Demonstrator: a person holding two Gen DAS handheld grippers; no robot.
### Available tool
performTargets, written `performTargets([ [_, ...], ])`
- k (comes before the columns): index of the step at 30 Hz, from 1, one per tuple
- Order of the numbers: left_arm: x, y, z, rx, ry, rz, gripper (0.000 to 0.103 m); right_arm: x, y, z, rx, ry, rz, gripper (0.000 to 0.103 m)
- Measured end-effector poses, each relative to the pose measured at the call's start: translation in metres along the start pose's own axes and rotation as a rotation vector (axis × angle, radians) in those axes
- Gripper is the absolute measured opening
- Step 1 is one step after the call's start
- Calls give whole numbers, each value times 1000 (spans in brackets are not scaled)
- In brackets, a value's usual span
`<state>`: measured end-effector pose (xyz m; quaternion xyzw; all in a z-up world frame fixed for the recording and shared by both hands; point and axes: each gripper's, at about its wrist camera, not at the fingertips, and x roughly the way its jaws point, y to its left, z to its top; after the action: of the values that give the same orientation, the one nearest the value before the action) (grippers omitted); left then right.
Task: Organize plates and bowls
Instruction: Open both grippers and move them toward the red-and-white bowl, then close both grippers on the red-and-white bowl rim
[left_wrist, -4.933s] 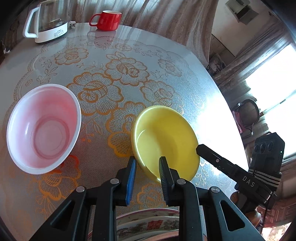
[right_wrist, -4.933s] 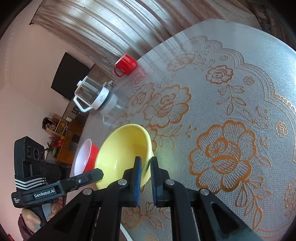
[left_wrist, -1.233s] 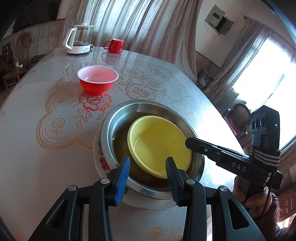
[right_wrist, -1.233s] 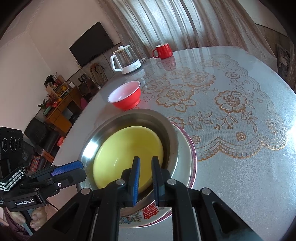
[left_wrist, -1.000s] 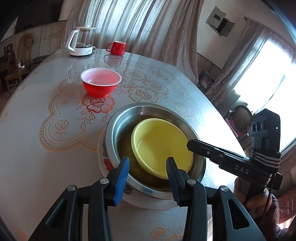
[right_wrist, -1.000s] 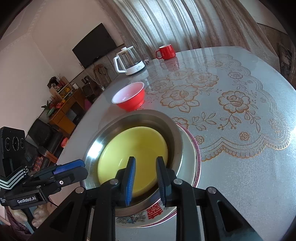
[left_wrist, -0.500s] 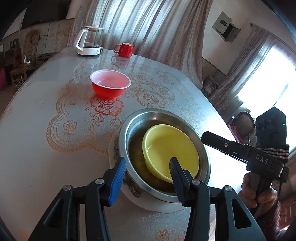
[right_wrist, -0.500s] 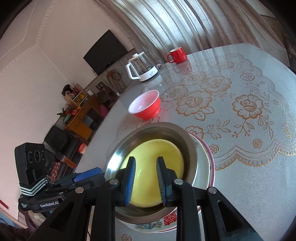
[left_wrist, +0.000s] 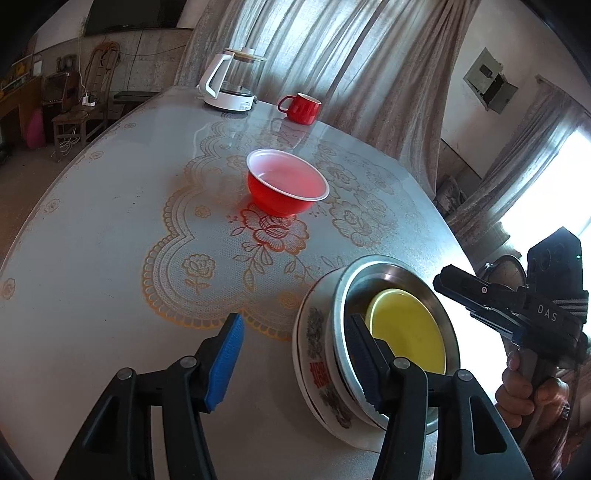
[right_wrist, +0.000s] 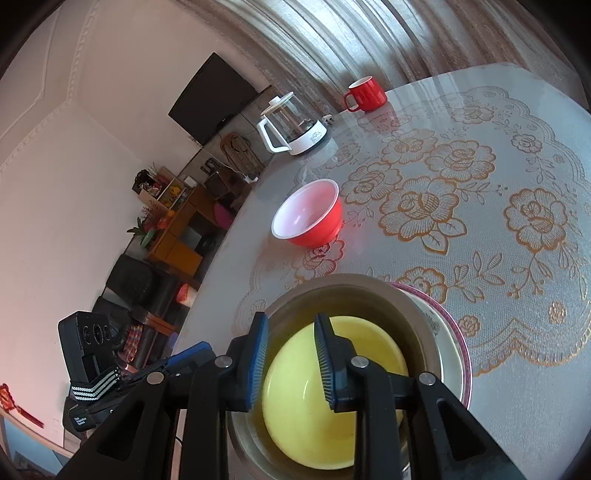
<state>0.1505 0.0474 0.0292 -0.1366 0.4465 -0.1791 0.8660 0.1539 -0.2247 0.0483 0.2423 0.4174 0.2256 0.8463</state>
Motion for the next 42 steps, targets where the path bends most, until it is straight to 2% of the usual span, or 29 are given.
performTargets([
  [5, 12, 8, 10, -3, 22, 26, 61, 19, -4, 23, 43, 31, 13, 24],
  [10, 28, 23, 27, -59, 46, 33, 61, 38, -21, 48, 178, 53, 45, 24],
  [14, 44, 35, 43, -118, 71, -15, 61, 53, -29, 65, 236, 46, 53, 24],
  [17, 52, 40, 57, -148, 50, -36, 61, 66, -32, 77, 260, 56, 55, 24],
  [18, 55, 42, 62, -161, 40, -47, 62, 71, -33, 81, 264, 59, 50, 24],
  [20, 60, 48, 71, -198, 14, -63, 71, 81, -35, 87, 279, 66, 43, 24],
  [22, 66, 53, 81, -223, -1, -77, 74, 88, -39, 93, 294, 69, 34, 24],
  [25, 72, 58, 94, -238, -23, -26, 81, 99, -43, 102, 303, 73, 11, 22],
  [27, 78, 63, 102, -264, -19, -33, 81, 107, -46, 107, 314, 84, -4, 21],
  [30, 86, 72, 112, -336, -10, -105, 75, 117, -50, 112, 325, 94, -22, 19],
  [37, 103, 72, 128, -367, 4, -79, 58, 141, -52, 116, 326, 128, -52, 19],
  [40, 107, 70, 133, -372, 2, -90, 54, 148, -52, 117, 322, 134, -68, 19],
  [42, 111, 66, 137, -358, 1, -84, 46, 154, -53, 119, 323, 141, -81, 19],
])
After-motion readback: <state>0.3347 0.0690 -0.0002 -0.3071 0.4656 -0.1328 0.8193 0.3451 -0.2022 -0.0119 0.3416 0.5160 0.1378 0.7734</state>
